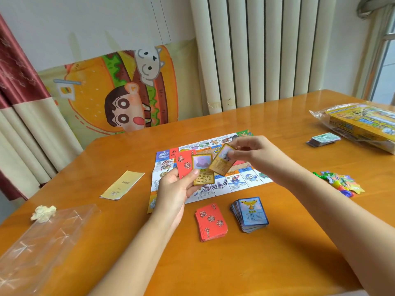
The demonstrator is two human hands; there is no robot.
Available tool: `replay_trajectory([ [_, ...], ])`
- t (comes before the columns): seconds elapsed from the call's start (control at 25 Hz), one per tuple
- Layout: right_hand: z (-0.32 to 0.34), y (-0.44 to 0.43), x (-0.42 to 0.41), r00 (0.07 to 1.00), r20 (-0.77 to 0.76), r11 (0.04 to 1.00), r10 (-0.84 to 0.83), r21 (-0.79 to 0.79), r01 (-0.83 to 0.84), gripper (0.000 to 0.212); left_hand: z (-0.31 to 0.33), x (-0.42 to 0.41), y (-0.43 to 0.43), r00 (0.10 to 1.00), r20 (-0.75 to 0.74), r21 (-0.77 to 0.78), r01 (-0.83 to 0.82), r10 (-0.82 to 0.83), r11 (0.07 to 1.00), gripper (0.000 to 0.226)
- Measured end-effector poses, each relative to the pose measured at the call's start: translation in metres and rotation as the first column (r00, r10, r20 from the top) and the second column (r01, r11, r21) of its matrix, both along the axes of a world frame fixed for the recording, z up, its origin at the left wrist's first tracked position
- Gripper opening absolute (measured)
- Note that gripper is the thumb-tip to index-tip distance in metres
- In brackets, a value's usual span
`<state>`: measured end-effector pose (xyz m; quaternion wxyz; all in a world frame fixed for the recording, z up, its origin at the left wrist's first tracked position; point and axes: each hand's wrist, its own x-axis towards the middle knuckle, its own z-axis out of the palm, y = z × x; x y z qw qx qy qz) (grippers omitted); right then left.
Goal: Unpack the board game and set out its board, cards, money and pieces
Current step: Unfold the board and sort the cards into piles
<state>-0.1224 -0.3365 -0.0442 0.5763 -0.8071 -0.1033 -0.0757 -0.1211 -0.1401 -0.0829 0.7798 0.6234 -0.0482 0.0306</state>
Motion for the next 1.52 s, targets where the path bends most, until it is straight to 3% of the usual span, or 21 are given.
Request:
replay_trajectory([
  [0.12, -0.004, 0.002, 0.0, 0.996, 0.09, 0.924, -0.008, -0.38, 0.042, 0.011, -0.001, -0.001, -0.002, 1.0, 0.024, 0.091, 0.005, -0.007, 0.996, 0.016],
  [0.2, -0.005, 0.003, 0.0, 0.985, 0.17, 0.865, -0.028, -0.489, 0.109, 0.01, -0.001, -0.001, -0.003, 0.999, 0.043, 0.14, -0.004, -0.002, 0.99, 0.017],
  [0.36, -0.003, 0.002, 0.0, 0.996, 0.088, 0.954, -0.001, -0.3, 0.027, 0.008, 0.002, -0.005, -0.005, 0.999, 0.034, 0.109, 0.025, -0.029, 0.994, 0.02],
  [0.52, -0.007, 0.007, 0.001, 0.995, 0.01, 0.965, 0.096, -0.247, -0.091, 0.007, 0.003, -0.009, -0.007, 0.996, 0.005, 0.089, 0.085, -0.086, 0.992, 0.022],
  [0.76, 0.012, -0.027, -0.008, 0.932, -0.314, 0.937, 0.18, -0.232, -0.26, 0.003, 0.004, -0.011, -0.007, 0.98, -0.1, 0.123, 0.182, -0.17, 0.976, 0.008],
  [0.88, 0.013, -0.029, -0.015, 0.83, -0.522, 0.842, 0.196, -0.344, -0.416, 0.007, 0.003, -0.009, -0.005, 0.981, -0.119, 0.139, 0.172, -0.156, 0.975, 0.009],
  [0.96, 0.009, -0.02, -0.016, 0.816, -0.564, 0.737, 0.126, -0.498, -0.458, 0.009, 0.003, -0.009, -0.005, 0.981, -0.122, 0.141, 0.165, -0.148, 0.976, 0.009],
  [1.08, 0.006, -0.011, -0.016, 0.879, -0.477, 0.574, 0.02, -0.714, -0.401, 0.017, 0.004, -0.01, -0.005, 0.979, -0.145, 0.137, 0.162, -0.142, 0.977, 0.011],
  [1.16, 0.009, -0.012, -0.022, 0.923, -0.385, 0.485, 0.006, -0.806, -0.34, 0.037, 0.006, -0.01, -0.006, 0.97, -0.196, 0.093, 0.164, -0.143, 0.982, 0.019],
  [1.24, 0.013, -0.01, -0.032, 0.906, -0.416, 0.392, 0.08, -0.823, -0.412, 0.062, 0.009, -0.008, -0.006, 0.953, -0.27, 0.004, 0.146, -0.14, 0.989, 0.031],
  [1.32, 0.015, -0.003, -0.043, 0.861, -0.485, 0.284, 0.154, -0.813, -0.509, 0.072, 0.011, -0.006, -0.005, 0.933, -0.323, -0.1, 0.134, -0.16, 0.986, 0.038],
  [1.4, 0.013, 0.003, -0.047, 0.853, -0.486, 0.224, 0.189, -0.825, -0.519, 0.072, 0.012, -0.005, -0.004, 0.918, -0.341, -0.184, 0.145, -0.202, 0.972, 0.041],
  [1.52, 0.011, 0.006, -0.049, 0.867, -0.457, 0.211, 0.2, -0.844, -0.493, 0.064, 0.014, -0.006, -0.002, 0.906, -0.345, -0.252, 0.161, -0.244, 0.954, 0.04],
])
